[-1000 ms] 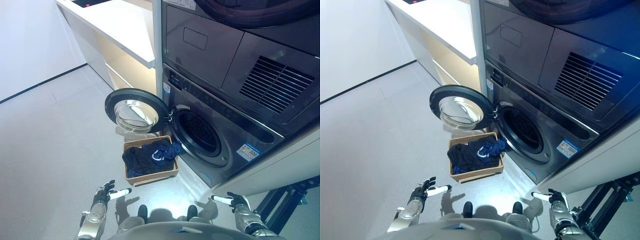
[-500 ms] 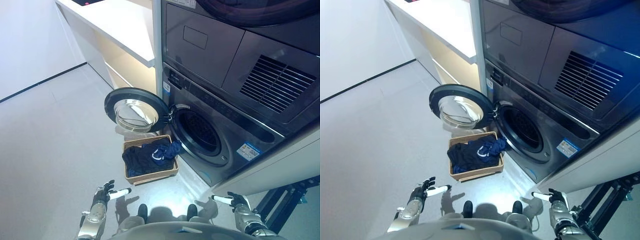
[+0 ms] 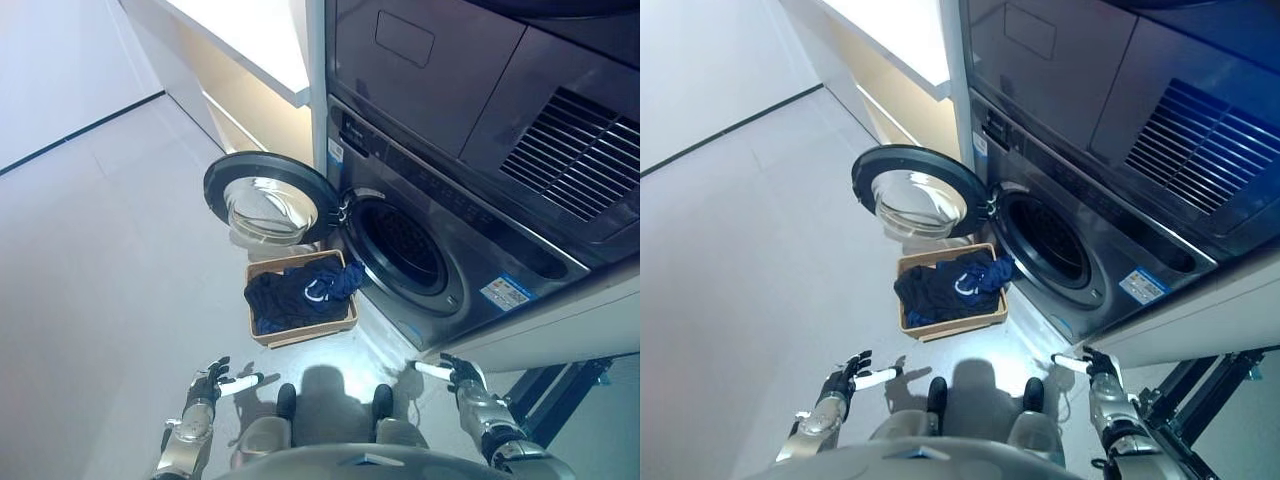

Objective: Put the clothes in the basket into the washing machine.

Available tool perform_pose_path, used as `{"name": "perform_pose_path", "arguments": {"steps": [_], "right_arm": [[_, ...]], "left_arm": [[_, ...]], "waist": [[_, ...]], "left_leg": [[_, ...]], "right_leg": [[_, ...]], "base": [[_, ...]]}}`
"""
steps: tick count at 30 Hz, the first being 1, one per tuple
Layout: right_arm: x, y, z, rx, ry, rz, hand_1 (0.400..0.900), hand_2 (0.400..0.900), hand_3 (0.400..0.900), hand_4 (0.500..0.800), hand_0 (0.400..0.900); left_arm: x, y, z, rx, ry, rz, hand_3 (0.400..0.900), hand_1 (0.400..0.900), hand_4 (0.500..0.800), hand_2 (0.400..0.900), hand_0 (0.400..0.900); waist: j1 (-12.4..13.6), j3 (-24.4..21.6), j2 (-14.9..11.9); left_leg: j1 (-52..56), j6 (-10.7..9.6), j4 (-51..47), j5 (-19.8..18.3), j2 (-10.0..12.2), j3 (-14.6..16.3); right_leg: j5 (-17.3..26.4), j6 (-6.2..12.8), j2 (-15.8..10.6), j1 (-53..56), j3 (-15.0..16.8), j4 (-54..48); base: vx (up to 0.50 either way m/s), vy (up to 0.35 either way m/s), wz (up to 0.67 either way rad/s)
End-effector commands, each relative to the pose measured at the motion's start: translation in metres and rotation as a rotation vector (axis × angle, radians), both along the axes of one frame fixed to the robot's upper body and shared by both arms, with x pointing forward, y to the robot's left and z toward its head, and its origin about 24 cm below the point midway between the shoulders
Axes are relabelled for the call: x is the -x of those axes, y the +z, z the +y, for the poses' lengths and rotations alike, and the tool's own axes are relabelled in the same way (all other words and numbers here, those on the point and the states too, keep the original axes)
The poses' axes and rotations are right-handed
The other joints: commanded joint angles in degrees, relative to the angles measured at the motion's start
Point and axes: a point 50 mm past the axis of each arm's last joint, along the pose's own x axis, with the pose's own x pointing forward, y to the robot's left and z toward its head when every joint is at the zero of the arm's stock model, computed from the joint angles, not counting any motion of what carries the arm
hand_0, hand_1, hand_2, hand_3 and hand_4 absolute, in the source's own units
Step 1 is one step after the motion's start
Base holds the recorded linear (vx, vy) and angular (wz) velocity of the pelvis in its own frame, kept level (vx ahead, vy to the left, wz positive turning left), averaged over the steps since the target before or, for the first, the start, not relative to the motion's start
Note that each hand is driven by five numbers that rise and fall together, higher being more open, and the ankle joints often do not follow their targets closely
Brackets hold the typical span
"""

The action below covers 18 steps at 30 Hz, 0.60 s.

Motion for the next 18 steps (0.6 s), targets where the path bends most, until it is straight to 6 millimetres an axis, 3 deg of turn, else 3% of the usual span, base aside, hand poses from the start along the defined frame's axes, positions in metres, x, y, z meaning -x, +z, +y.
{"name": "perform_pose_path", "arguments": {"steps": [1,2,4,5,8,9,10,12,13,14,16,17,18], "right_arm": [[-0.076,0.049,0.011,0.081,0.142,-0.245,0.9,0.9,0.9,0.8,0.9],[-0.104,0.073,0.016,0.154,0.222,-0.317,0.9,0.9,0.9,0.8,0.9],[-0.129,0.097,0.021,0.259,0.305,-0.38,0.9,0.9,0.9,0.8,0.9],[-0.129,0.098,0.021,0.259,0.305,-0.381,0.9,0.9,0.9,0.8,0.9],[-0.164,0.146,0.028,0.527,0.493,-0.501,0.9,0.9,0.9,0.8,0.9],[-0.179,0.173,0.028,0.695,0.584,-0.55,0.9,0.9,0.9,0.8,0.9],[-0.179,0.173,0.028,0.695,0.585,-0.551,0.9,0.9,0.9,0.8,0.9],[-0.195,0.209,0.022,0.98,0.708,-0.561,0.9,0.9,0.9,0.8,0.9],[-0.196,0.21,0.022,0.981,0.708,-0.562,0.9,0.9,0.9,0.8,0.9],[-0.203,0.236,0.014,1.231,0.802,-0.538,0.9,0.9,0.9,0.8,0.9],[-0.206,0.244,0.009,1.336,0.827,-0.509,0.9,0.9,0.9,0.8,0.9],[-0.209,0.263,-0.008,1.554,0.873,-0.413,0.9,0.9,0.9,0.8,0.9],[-0.209,0.264,-0.008,1.555,0.873,-0.413,0.9,0.9,0.9,0.8,0.9]], "left_arm": [[-0.039,0.028,0.017,-0.04,0.025,-0.202,0.9,0.9,0.8,0.9,0.9],[-0.047,0.034,0.014,-0.04,0.006,-0.242,0.9,0.9,0.8,0.9,0.9],[-0.054,0.041,0.011,-0.043,-0.009,-0.282,0.9,0.9,0.8,0.9,0.9],[-0.055,0.041,0.011,-0.042,-0.008,-0.283,0.9,0.9,0.8,0.9,0.9],[-0.063,0.052,0.006,-0.044,-0.045,-0.351,0.9,0.9,0.8,0.9,0.9],[-0.067,0.055,0.0,-0.044,-0.082,-0.377,0.9,0.9,0.8,0.9,0.9],[-0.068,0.056,0.0,-0.043,-0.082,-0.379,0.9,0.9,0.8,0.9,0.9],[-0.072,0.06,-0.009,-0.039,-0.133,-0.41,0.9,0.9,0.8,0.9,0.9],[-0.072,0.06,-0.009,-0.039,-0.133,-0.411,0.9,0.9,0.8,0.9,0.9],[-0.078,0.066,-0.016,-0.035,-0.167,-0.447,0.9,0.9,0.8,0.9,0.9],[-0.08,0.068,-0.02,-0.029,-0.18,-0.466,0.9,0.9,0.8,0.9,0.9],[-0.084,0.072,-0.027,-0.022,-0.217,-0.488,0.9,0.9,0.8,0.9,0.9],[-0.084,0.072,-0.027,-0.021,-0.216,-0.488,0.9,0.9,0.8,0.9,0.9]], "waist": [[1.5,4.1,-2.0],[2.3,6.5,-1.6],[3.3,8.6,-1.1],[3.3,8.5,-1.1],[4.5,11.7,-0.2],[5.2,13.4,0.4],[5.1,13.2,0.4],[6.1,15.3,0.9],[6.0,15.1,0.9],[6.7,16.4,1.3],[6.8,16.7,1.3],[7.6,18.1,1.8],[7.5,18.0,1.8]], "left_leg": [[-2.7,0.4,4.8,-5.5,-1.8,-0.2],[-5.0,0.5,6.3,-5.3,-2.2,-0.4],[-7.4,0.5,8.0,-5.2,-2.3,-0.4],[-7.6,0.5,8.2,-5.2,-2.4,-0.4],[-11.3,0.4,10.4,-5.0,-2.2,-0.8],[-13.4,0.3,11.2,-4.8,-2.0,-1.2],[-13.8,0.3,11.2,-4.6,-2.1,-1.3],[-17.0,0.1,12.9,-4.6,-2.3,-2.0],[-17.3,0.2,12.9,-4.3,-2.4,-2.0],[-19.7,0.1,14.6,-4.7,-3.0,-2.4],[-21.4,0.1,15.3,-4.5,-3.3,-2.7],[-24.1,0.1,17.2,-4.9,-3.8,-3.1],[-24.3,0.1,17.3,-4.9,-3.8,-3.2]], "right_leg": [[-3.1,1.4,-1.6,-3.2,-0.3,7.4],[-2.8,1.2,-1.8,-5.3,-0.1,8.5],[-2.6,1.03,-2.1,-7.3,-0.2,9.6],[-2.7,1.03,-2.1,-7.5,-0.2,9.8],[-2.5,0.89,-2.5,-11.0,-0.3,11.4],[-2.7,0.83,-2.7,-13.2,-0.6,12.7],[-2.5,0.84,-2.8,-13.5,-0.6,12.6],[-2.9,0.74,-3.3,-16.5,-1.1,14.9],[-2.7,0.76,-3.4,-16.8,-1.2,14.8],[-3.2,0.72,-3.8,-19.3,-1.1,16.5],[-3.0,0.72,-4.1,-20.7,-1.2,17.1],[-3.6,0.7,-4.6,-23.2,-1.4,19.0],[-3.6,0.7,-4.6,-23.3,-1.4,19.1]], "base": [[-0.16,0.011,0.05],[-0.14,0.012,0.06],[-0.13,0.014,0.06],[-0.08,0.015,0.04],[-0.1,0.027,0.05],[-0.09,0.024,0.08],[-0.1,0.016,0.21],[-0.07,0.01,0.22],[-0.06,0.013,0.18],[-0.07,0.012,0.17],[-0.07,0.009,0.18],[-0.05,-0.001,0.15],[-0.08,0.008,0.23]]}}
